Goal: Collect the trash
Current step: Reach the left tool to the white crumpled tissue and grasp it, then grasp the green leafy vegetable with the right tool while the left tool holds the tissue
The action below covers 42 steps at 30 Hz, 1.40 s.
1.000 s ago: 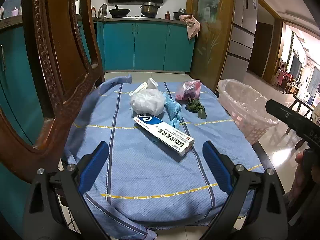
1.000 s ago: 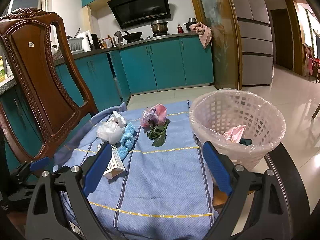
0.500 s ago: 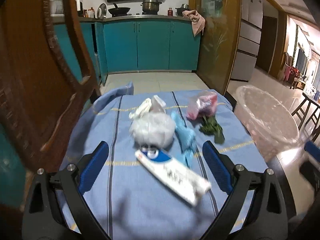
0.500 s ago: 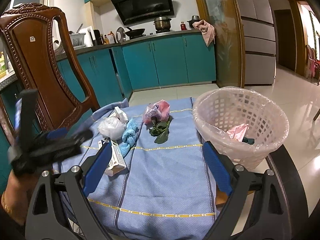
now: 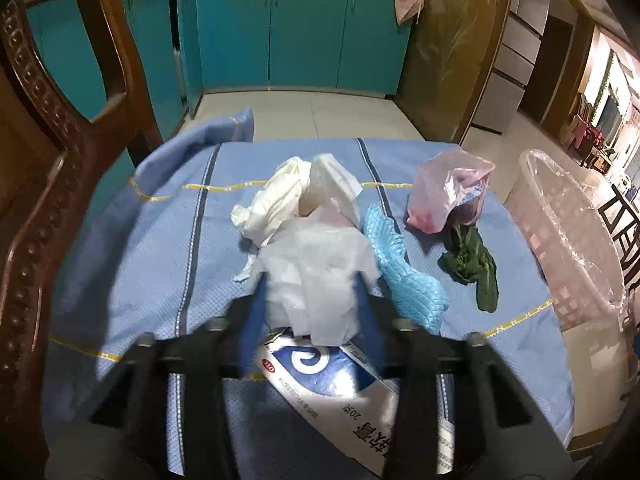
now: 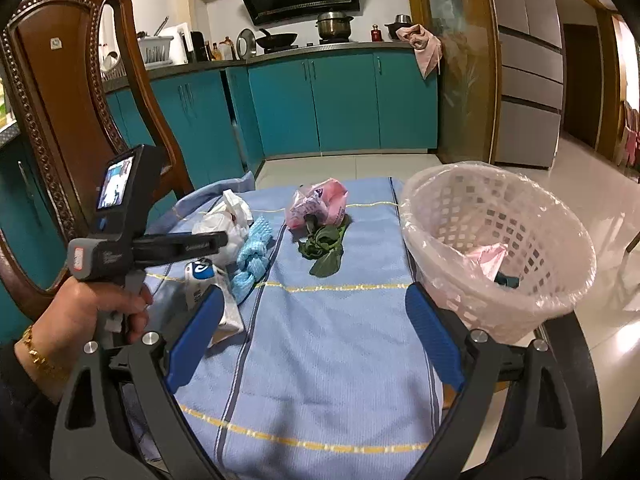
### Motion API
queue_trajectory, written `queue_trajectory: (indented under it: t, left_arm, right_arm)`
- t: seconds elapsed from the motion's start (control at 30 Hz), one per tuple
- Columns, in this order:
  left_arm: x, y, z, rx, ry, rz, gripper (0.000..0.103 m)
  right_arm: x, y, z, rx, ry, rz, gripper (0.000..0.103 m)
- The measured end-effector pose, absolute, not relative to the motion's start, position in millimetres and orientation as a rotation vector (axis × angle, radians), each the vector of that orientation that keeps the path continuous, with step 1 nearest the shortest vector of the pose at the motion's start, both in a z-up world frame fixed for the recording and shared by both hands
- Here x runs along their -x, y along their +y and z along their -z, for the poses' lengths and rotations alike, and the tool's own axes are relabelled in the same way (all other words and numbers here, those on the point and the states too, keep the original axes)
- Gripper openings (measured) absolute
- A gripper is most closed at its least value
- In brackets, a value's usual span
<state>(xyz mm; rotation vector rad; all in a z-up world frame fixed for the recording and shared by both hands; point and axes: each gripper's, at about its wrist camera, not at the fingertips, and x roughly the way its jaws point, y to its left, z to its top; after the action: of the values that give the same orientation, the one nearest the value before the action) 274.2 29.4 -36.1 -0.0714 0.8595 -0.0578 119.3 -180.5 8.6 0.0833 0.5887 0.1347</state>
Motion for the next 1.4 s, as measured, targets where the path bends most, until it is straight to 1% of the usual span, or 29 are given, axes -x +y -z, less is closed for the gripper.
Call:
queue_trajectory:
  t: [0.03,0.07,0.13,0.23,0.33,0.37,0.47,0.53,0.57,0.63,0.67,0.73,0.77,0.8,0.83,0.87,0.9,0.97,1.13,1.27,1.4]
  left_arm:
    - [-270,31,31,0.076,0.846,0.058,0.023]
    - [-265,32,25,0.083,0.830,0.058,0.021]
    - [-245,33,4,0.089,0.779,0.065,0.019]
    - [-204,35,-30,0.096,0.662,0.079,0.019]
    - [-163,34,-52,0.098,0.545,0.070,0.019]
    - [-149,34,-54,0.096,0.515,0.057,0.019]
    - [-127,34,-52,0.104,0.492,0.041,0.019]
    - [-115,38,-47,0.122,0.488,0.026,0.019]
    - [-112,40,-44,0.136,0.495,0.029,0.019]
    - [-112,43,-39,0.144,0.510,0.028,0.019]
    - [-114,44,-37,0.143,0.519,0.023,0.019]
    - [-116,48,-33,0.147,0.528,0.013,0.019]
    - [-117,49,-32,0.153,0.531,0.008,0.019]
    - [-117,50,-31,0.158,0.535,0.007,0.019]
    - [-116,52,-31,0.163,0.536,0.005,0.019]
    - [-116,53,-30,0.166,0.535,0.002,0.019]
    - [-116,52,-29,0.166,0.536,0.001,0.019]
    - [-117,52,-28,0.170,0.538,0.000,0.019]
    - [-118,51,-29,0.169,0.547,0.004,0.019]
    - [-118,50,-29,0.164,0.552,0.020,0.020]
    - [-118,43,-31,0.136,0.558,0.041,0.020]
  right_arm:
    - [-126,-178,-8,-0.075,0.592,-0.136,0.090]
    - [-134,-175,-6,-0.063,0.600,-0.137,0.090]
    - [-150,-174,-3,-0.064,0.623,-0.137,0.090]
    - [-175,-172,3,-0.083,0.667,-0.135,0.089]
    - [-202,-167,13,-0.089,0.735,-0.143,0.078]
    - [-212,-166,16,-0.090,0.761,-0.144,0.072]
    - [-243,-157,26,-0.056,0.817,-0.124,0.062]
    - [-258,-154,32,-0.048,0.844,-0.106,0.059]
    - [-268,-152,37,-0.051,0.864,-0.095,0.055]
    - [-282,-149,46,-0.054,0.892,-0.082,0.051]
    - [-287,-148,50,-0.053,0.904,-0.076,0.047]
    - [-288,-144,51,-0.031,0.889,-0.073,0.046]
    - [-288,-142,51,-0.017,0.884,-0.077,0.044]
    - [-288,-141,51,-0.011,0.881,-0.080,0.033]
    - [-288,-140,51,-0.003,0.880,-0.089,0.024]
    - [-286,-141,50,-0.002,0.878,-0.099,0.017]
    - [-284,-143,48,-0.009,0.870,-0.103,0.013]
    - [-277,-148,43,-0.020,0.861,-0.115,0.011]
    - [-230,-168,10,-0.101,0.804,-0.193,0.011]
    - [-177,-180,-21,-0.153,0.700,-0.254,0.011]
    - [-132,-184,-37,-0.141,0.610,-0.291,0.011]
